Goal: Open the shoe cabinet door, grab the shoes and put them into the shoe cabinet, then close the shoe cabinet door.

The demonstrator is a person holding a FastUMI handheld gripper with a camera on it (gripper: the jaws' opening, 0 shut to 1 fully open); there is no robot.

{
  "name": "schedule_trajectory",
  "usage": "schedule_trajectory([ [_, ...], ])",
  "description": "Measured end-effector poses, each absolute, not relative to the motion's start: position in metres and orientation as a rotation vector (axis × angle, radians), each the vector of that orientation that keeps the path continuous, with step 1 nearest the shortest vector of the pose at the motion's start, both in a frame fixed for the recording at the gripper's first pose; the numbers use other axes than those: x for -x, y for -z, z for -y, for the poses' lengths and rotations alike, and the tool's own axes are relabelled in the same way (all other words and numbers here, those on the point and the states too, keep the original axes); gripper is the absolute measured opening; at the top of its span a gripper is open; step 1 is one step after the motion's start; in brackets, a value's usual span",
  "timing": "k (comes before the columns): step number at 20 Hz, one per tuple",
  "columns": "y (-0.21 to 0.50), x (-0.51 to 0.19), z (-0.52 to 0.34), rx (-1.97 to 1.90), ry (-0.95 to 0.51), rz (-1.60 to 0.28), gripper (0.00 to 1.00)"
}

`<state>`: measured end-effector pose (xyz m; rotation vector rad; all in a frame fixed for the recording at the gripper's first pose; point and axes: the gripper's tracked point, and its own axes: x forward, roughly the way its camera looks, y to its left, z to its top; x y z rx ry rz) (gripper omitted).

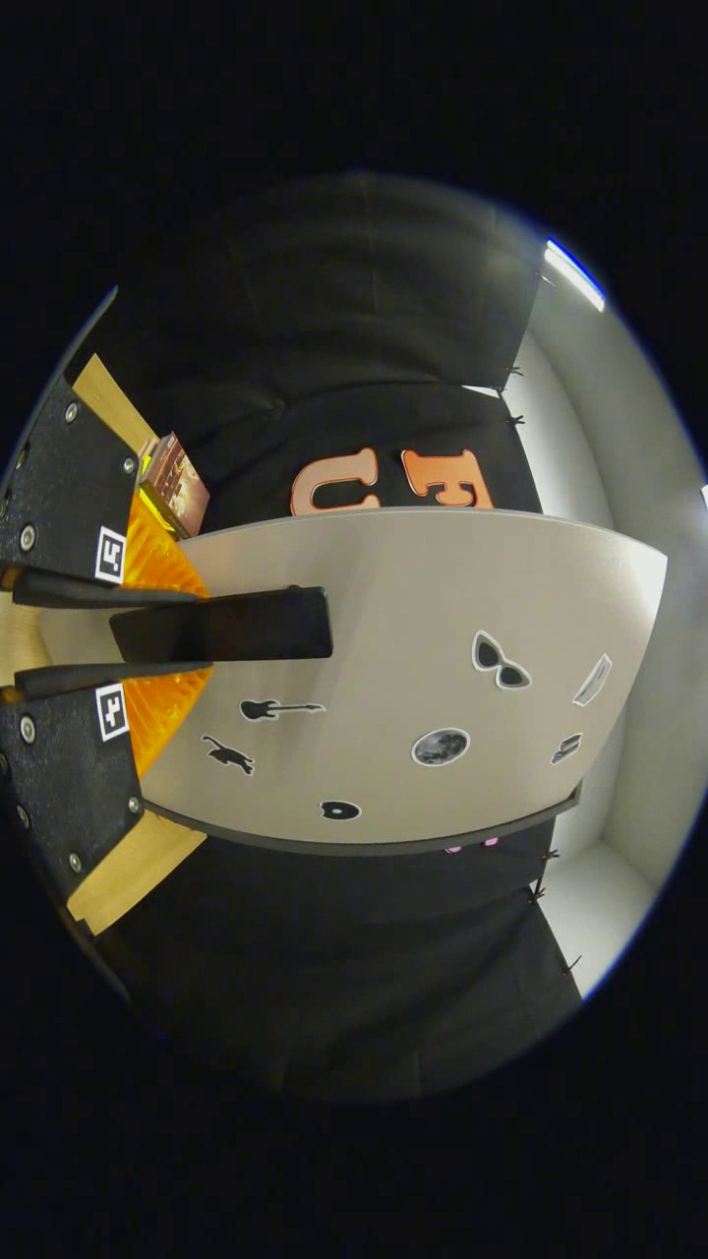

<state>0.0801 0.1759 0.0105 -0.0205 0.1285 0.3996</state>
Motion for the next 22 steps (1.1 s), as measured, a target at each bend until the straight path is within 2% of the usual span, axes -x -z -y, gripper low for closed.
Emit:
schedule_trajectory([
  [5,-0.014,-0.068,-0.143,0.018,-0.353,-0.121,0.22],
  [15,-0.021,-0.055,-0.053,0.019,-0.155,-0.103,0.1],
  [22,-0.011,-0.047,0.023,-0.005,0.0,-0.126,0.1],
])
